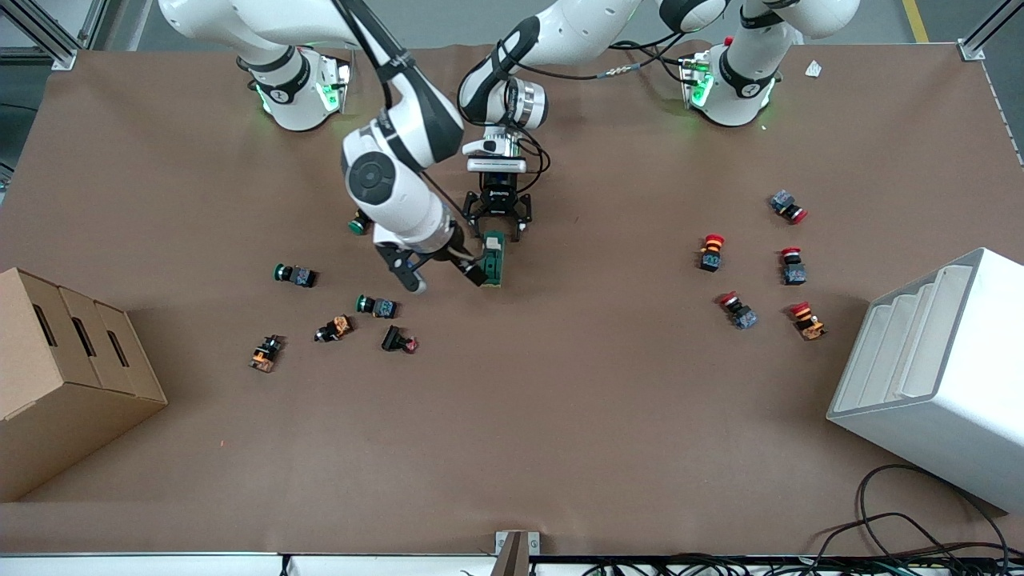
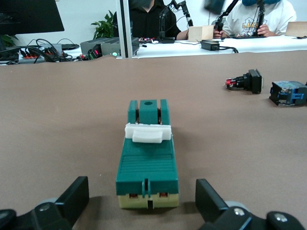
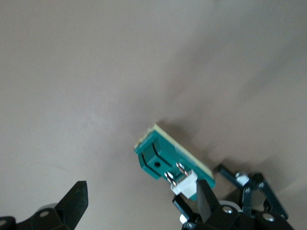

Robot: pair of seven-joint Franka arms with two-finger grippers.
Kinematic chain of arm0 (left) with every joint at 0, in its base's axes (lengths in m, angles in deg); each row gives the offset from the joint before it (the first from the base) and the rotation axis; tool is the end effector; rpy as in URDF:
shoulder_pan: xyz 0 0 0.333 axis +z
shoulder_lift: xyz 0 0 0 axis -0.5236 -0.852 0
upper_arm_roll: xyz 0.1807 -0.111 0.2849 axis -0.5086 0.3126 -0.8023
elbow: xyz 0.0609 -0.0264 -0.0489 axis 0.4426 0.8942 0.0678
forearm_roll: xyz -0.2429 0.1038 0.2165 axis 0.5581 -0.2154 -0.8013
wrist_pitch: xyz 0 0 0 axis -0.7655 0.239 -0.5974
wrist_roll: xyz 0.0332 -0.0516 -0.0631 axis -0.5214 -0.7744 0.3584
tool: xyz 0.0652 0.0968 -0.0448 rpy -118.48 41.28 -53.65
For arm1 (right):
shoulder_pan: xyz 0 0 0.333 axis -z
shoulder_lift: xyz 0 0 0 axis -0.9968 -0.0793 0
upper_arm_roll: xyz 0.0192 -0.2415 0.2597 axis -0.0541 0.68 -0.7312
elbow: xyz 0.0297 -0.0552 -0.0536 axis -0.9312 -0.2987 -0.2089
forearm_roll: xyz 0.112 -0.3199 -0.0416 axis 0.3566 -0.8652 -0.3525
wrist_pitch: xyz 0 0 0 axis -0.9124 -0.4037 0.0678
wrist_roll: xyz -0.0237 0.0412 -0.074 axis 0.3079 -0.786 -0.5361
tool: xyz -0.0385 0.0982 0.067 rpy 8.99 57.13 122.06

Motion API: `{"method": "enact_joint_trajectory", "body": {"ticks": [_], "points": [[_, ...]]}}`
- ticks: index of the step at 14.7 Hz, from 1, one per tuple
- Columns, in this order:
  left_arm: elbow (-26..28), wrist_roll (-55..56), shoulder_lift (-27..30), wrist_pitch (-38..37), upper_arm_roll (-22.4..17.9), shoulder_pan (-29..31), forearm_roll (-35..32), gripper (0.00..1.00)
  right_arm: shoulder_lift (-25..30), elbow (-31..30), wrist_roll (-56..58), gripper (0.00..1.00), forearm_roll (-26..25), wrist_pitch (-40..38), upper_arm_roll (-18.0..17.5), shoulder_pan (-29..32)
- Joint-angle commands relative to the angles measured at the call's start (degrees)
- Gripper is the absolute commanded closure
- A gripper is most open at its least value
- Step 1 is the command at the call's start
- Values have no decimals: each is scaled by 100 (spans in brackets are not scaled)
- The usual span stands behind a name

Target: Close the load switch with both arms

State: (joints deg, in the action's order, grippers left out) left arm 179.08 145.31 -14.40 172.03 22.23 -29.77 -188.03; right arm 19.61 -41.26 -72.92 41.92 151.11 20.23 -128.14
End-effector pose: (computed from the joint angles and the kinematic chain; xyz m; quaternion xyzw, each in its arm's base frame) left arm 0.2388 -0.5633 0.1168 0.8138 -0.0464 0.5791 0.0177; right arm 0.4609 0.4019 0.3388 -0.8899 0.4320 0.0930 0.1133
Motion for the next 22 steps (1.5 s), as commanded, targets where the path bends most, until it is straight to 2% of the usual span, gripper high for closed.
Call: {"method": "enact_joint_trajectory", "body": {"ticks": [1, 6, 22], "points": [[-163, -36, -203, 38, -24, -35, -134, 0, -111, -180, -98, 0, 448, 351, 59, -318], [-110, -1, -212, -23, -33, -36, -125, 0, -471, -190, -616, 0, 475, 774, 59, -714], [-145, 17, -177, -120, -50, 0, -213, 1, -929, 21, -704, 0, 624, 1012, 59, -864]]}}
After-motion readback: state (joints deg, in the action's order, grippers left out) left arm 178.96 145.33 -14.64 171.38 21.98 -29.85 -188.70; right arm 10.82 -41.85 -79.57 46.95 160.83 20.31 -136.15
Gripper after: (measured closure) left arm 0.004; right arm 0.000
